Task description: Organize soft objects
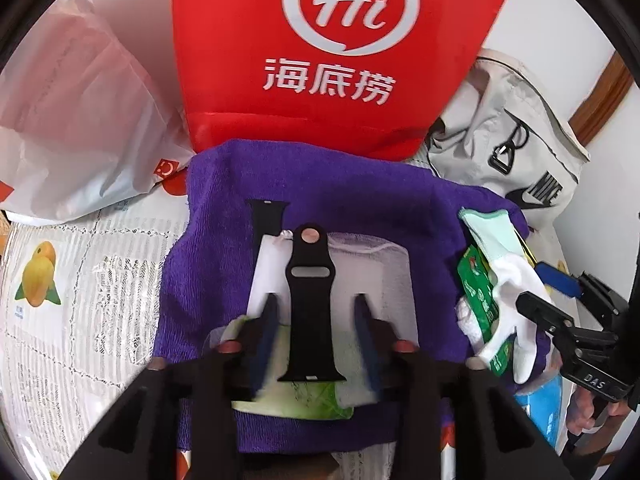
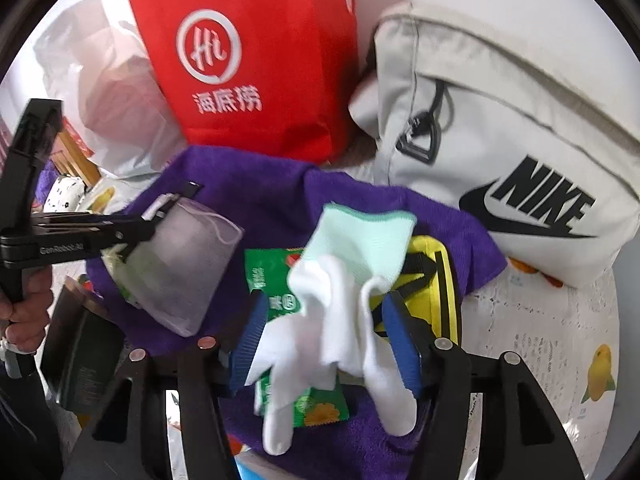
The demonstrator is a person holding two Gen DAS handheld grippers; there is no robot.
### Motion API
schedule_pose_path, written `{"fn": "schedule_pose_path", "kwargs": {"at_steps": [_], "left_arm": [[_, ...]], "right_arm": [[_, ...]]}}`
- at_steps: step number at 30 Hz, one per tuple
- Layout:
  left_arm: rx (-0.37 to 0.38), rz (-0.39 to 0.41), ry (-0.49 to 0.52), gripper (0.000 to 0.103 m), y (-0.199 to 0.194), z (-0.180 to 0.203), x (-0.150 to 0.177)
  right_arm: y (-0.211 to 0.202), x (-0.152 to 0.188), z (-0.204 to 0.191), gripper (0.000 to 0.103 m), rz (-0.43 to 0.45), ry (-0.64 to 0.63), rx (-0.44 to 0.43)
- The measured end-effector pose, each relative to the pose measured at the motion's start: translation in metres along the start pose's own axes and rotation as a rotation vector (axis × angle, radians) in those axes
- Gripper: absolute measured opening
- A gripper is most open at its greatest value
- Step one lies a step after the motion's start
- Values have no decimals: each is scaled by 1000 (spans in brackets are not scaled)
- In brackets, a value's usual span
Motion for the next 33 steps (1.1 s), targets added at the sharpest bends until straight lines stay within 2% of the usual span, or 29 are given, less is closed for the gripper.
{"fn": "schedule_pose_path", "kwargs": {"at_steps": [3,5,8,12,15,22,25,29,30,33], "left_arm": [[-16,20,11,50,-10,1,-2],[-13,25,17,50,-20,2,-3],[-11,51,29,59,-39,5,-2],[-13,57,47,61,-65,9,5],[-21,61,73,67,-88,17,16],[-30,130,109,77,-151,31,43],[-31,173,95,82,-179,37,57],[-15,201,91,84,-211,47,80],[-15,206,93,84,-220,50,87],[-39,228,108,88,-238,54,104]], "right_arm": [[-10,-3,0,72,23,3,21],[-16,-3,2,73,21,27,43],[-25,-2,3,73,3,69,58],[-44,4,-4,73,-21,86,93],[-66,8,-17,73,-10,106,87],[-120,28,-54,74,-8,97,121],[-142,42,-67,82,0,99,150],[-173,62,-87,87,17,110,137],[-182,68,-90,91,23,109,151],[-208,81,-97,93,49,92,216]]}}
Point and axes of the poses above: each gripper's, at about its wrist camera, not at the fingertips, and y roughly the way its jaws point, z to its right, x to its underside, the point moved 6 cm from there along y, roughly the way its jaws point, and after that the axes turned 12 degrees about z, right-handed, at the moved point
